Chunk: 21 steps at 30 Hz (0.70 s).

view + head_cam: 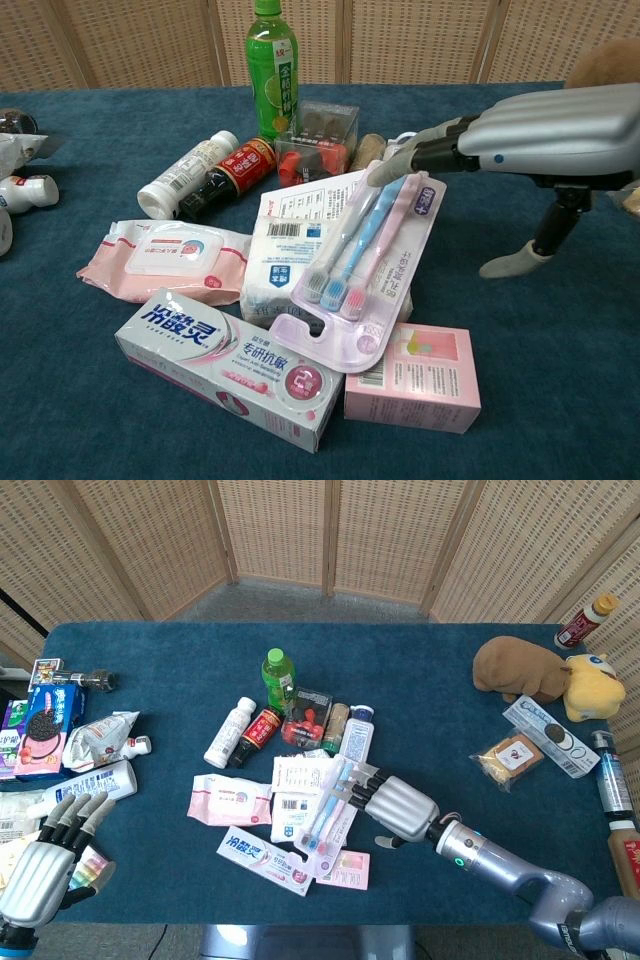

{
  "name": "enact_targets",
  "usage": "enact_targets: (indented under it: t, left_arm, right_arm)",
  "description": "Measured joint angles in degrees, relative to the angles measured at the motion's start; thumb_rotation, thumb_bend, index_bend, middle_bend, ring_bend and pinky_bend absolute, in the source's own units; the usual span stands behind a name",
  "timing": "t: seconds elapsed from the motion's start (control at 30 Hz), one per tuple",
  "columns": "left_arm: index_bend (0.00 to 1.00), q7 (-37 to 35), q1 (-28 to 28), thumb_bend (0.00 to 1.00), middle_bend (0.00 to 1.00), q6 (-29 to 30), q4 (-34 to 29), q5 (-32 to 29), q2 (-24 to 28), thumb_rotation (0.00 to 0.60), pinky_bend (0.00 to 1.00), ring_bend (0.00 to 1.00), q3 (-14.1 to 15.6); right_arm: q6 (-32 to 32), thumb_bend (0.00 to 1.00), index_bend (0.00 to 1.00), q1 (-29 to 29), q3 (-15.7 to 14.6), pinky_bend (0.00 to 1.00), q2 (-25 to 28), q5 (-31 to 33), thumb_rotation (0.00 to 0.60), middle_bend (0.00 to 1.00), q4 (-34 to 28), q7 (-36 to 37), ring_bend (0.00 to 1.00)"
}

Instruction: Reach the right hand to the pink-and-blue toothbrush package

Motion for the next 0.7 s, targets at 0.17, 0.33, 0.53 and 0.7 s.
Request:
enact_targets:
  t: [0.17, 0.33, 0.53, 0.7]
  left_arm:
    - [0.0, -1.0, 0.1, 0.37, 0.0, 0.2, 0.5, -0.6, -0.1, 0.6, 0.0, 0.0, -0.1]
    - [0.0, -1.5, 0.3, 0.37, 0.0, 0.7, 0.7, -0.8, 0.1, 0.6, 0.0, 0.0, 0.0]
    - [0.0, -3.1, 0.7, 0.37, 0.0, 1.3, 0.9, -0.6, 0.4, 0.6, 0.0, 0.0, 0.4]
    - [0.0, -4.8, 0.9, 0.37, 0.0, 1.8, 1.5, -0.7, 0.6, 0.6, 0.0, 0.0, 0.6]
  right_arm:
    - [-2.3, 0.26, 0.0, 3.3, 0.6, 0.0, -1.7, 0.7, 0.551, 0.0, 1.1, -1.5, 0.0]
    - [-3.6, 0.26, 0.0, 5.7, 0.9, 0.0, -2.7, 1.4, 0.553, 0.0, 2.0, -2.0, 0.0]
    - [-5.9, 0.26, 0.0, 8.3, 0.4, 0.0, -4.2, 2.0, 0.555, 0.0, 4.0, -2.3, 0.0]
    - [-8.4, 0.26, 0.0, 10.6, -0.4, 0.0, -5.8, 2.3, 0.589, 0.01, 6.1, -2.9, 0.0]
